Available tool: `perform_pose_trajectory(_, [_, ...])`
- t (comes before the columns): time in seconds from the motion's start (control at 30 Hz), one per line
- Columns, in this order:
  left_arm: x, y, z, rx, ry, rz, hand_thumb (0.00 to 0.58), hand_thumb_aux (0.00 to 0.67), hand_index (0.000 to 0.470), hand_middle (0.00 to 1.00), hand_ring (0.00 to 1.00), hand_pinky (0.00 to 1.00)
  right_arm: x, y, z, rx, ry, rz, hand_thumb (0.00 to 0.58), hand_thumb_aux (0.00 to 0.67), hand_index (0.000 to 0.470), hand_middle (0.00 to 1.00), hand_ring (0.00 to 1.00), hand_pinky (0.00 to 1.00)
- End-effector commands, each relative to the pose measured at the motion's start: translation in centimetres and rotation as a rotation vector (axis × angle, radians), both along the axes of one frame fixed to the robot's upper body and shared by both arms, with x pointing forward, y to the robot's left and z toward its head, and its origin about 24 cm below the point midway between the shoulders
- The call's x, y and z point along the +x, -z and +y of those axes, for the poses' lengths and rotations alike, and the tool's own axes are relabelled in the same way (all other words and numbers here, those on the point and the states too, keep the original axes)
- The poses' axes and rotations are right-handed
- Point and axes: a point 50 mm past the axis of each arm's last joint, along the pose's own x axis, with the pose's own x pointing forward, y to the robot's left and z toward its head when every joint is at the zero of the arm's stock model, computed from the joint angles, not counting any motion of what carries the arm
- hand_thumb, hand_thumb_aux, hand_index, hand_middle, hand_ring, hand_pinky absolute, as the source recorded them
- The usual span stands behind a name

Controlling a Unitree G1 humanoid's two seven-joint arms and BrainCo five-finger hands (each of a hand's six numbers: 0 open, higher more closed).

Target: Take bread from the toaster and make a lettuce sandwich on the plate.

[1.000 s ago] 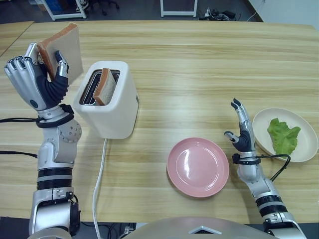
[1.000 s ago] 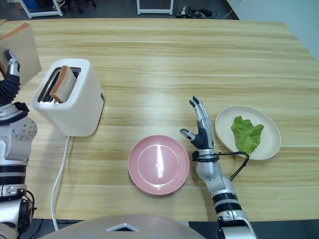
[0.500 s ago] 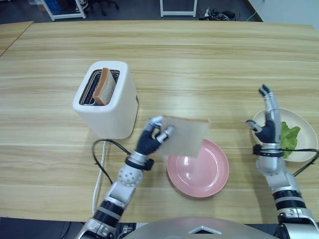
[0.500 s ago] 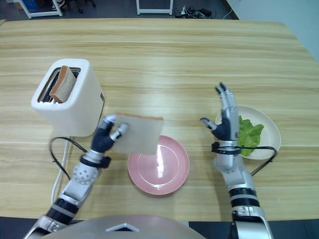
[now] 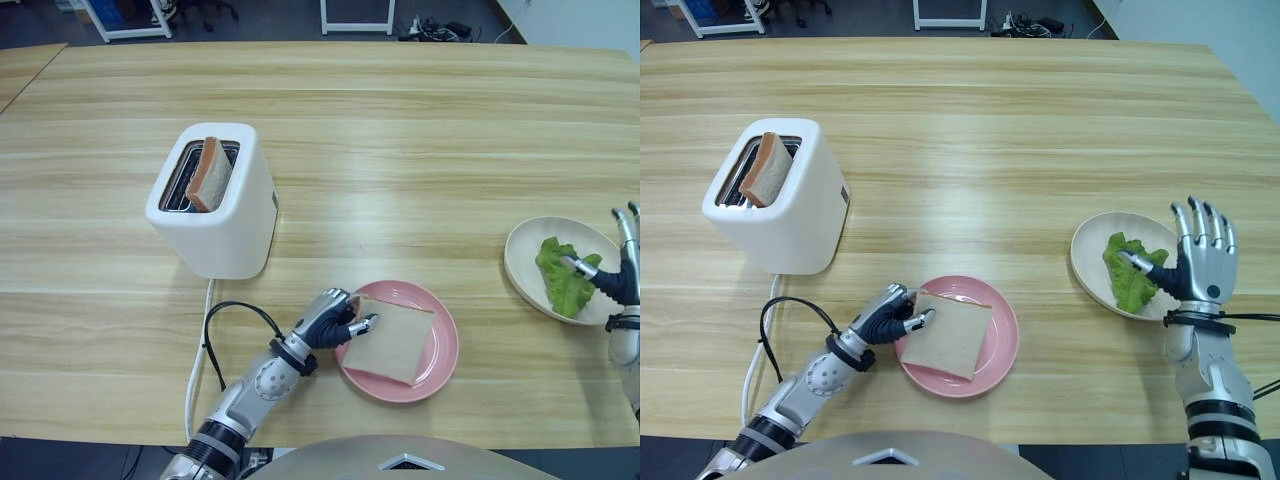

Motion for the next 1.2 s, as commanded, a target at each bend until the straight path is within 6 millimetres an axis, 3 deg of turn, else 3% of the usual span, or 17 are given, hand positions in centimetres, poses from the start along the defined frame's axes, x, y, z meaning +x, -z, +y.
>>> perform_pose_trajectory(0.03, [-0.1, 0.4, 1.0, 0.120, -0.043, -0.055, 0.552, 0.523, 0.367, 0.00, 0.00, 0.00, -0.3, 1.5, 0.2, -0.001, 0.032, 0.164, 0.000, 0.000, 0.000, 0.00, 0.00, 0.00])
perform_pose_trajectory(0.07, [0.0, 0.3, 1.2, 0.131, -0.051, -0.074, 0.415, 0.313, 0.219, 0.00, 0.00, 0.00, -0.3, 1.8, 0.1, 0.001, 0.041, 0.196, 0.000, 0.000, 0.000, 0.00, 0.00, 0.00])
perform_pose_trajectory(0.1, [0.0, 0.2, 1.3, 0.137, -0.058, -0.090, 0.310, 0.213, 0.149, 0.00, 0.00, 0.00, -0.2, 2.0, 0.2, 0.004, 0.046, 0.214, 0.000, 0.000, 0.000, 0.00, 0.00, 0.00])
perform_pose_trajectory(0.13, [0.1, 0.1, 1.4, 0.136, -0.064, -0.101, 0.058, 0.034, 0.024, 0.00, 0.00, 0.00, 0.0, 2.3, 0.3, 0.007, 0.045, 0.232, 0.000, 0.000, 0.000, 0.00, 0.00, 0.00])
perform_pose_trajectory(0.17, [0.1, -0.1, 1.4, 0.134, -0.069, -0.112, 0.000, 0.000, 0.000, 0.00, 0.00, 0.00, 0.2, 2.5, 0.3, 0.014, 0.043, 0.247, 0.000, 0.000, 0.000, 0.00, 0.00, 0.00])
perform_pose_trajectory(0.33, [-0.1, -0.4, 1.4, 0.125, -0.061, -0.130, 0.000, 0.000, 0.000, 0.00, 0.00, 0.00, 0.7, 2.8, -0.3, 0.020, 0.074, 0.271, 0.000, 0.000, 0.000, 0.00, 0.00, 0.00])
perform_pose_trajectory(0.37, [-0.2, -0.5, 1.5, 0.123, -0.060, -0.134, 0.000, 0.000, 0.000, 0.00, 0.00, 0.00, 0.8, 2.8, -0.6, 0.021, 0.083, 0.274, 0.036, 0.021, 0.015, 0.00, 0.00, 0.00])
perform_pose_trajectory(0.4, [-0.2, -0.6, 1.5, 0.117, -0.062, -0.141, 0.000, 0.000, 0.000, 0.00, 0.00, 0.00, 0.8, 2.8, -0.9, 0.018, 0.094, 0.280, 0.334, 0.234, 0.164, 0.00, 0.00, 0.00])
perform_pose_trajectory(0.43, [-0.1, -0.8, 1.6, 0.111, -0.068, -0.149, 0.000, 0.000, 0.000, 0.00, 0.00, 0.00, 0.8, 2.9, -1.1, 0.016, 0.102, 0.281, 0.452, 0.355, 0.249, 0.00, 0.00, 0.00])
perform_pose_trajectory(0.47, [0.0, -1.0, 1.7, 0.102, -0.079, -0.158, 0.000, 0.000, 0.000, 0.00, 0.00, 0.00, 0.7, 2.9, -1.2, 0.015, 0.105, 0.278, 0.526, 0.465, 0.326, 0.00, 0.00, 0.00])
perform_pose_trajectory(0.5, [0.1, -1.1, 1.9, 0.096, -0.095, -0.168, 0.000, 0.000, 0.000, 0.00, 0.00, 0.00, 0.8, 2.9, -1.2, 0.017, 0.104, 0.276, 0.580, 0.670, 0.470, 0.00, 0.00, 0.00])
perform_pose_trajectory(0.73, [0.5, -1.8, 2.8, 0.090, -0.141, -0.205, 0.000, 0.000, 0.000, 0.00, 0.00, 0.00, 0.9, 2.8, -1.1, 0.024, 0.090, 0.274, 0.580, 0.670, 0.470, 0.00, 0.00, 0.00])
perform_pose_trajectory(0.87, [0.7, -1.9, 3.1, 0.082, -0.163, -0.211, 0.018, 0.011, 0.007, 0.00, 0.00, 0.00, 1.3, 1.6, -0.2, -0.005, 0.029, 0.182, 0.580, 0.670, 0.470, 0.00, 0.00, 0.00])
perform_pose_trajectory(0.93, [0.9, -2.0, 3.3, 0.073, -0.182, -0.222, 0.018, 0.011, 0.007, 0.00, 0.00, 0.00, 1.8, 0.0, 1.4, -0.019, -0.059, 0.064, 0.580, 0.670, 0.470, 0.00, 0.00, 0.00])
perform_pose_trajectory(1.07, [1.7, -2.9, 4.0, 0.031, -0.255, -0.291, 0.009, 0.005, 0.004, 0.00, 0.00, 0.00, 1.9, -3.1, 8.0, 0.116, -0.450, -0.149, 0.580, 0.670, 0.470, 0.00, 0.00, 0.00])
perform_pose_trajectory(1.2, [2.0, -3.5, 4.1, 0.000, -0.282, -0.342, 0.023, 0.013, 0.009, 0.00, 0.00, 0.00, 1.3, -3.4, 12.3, 0.239, -0.777, -0.129, 0.580, 0.670, 0.470, 0.00, 0.00, 0.00])
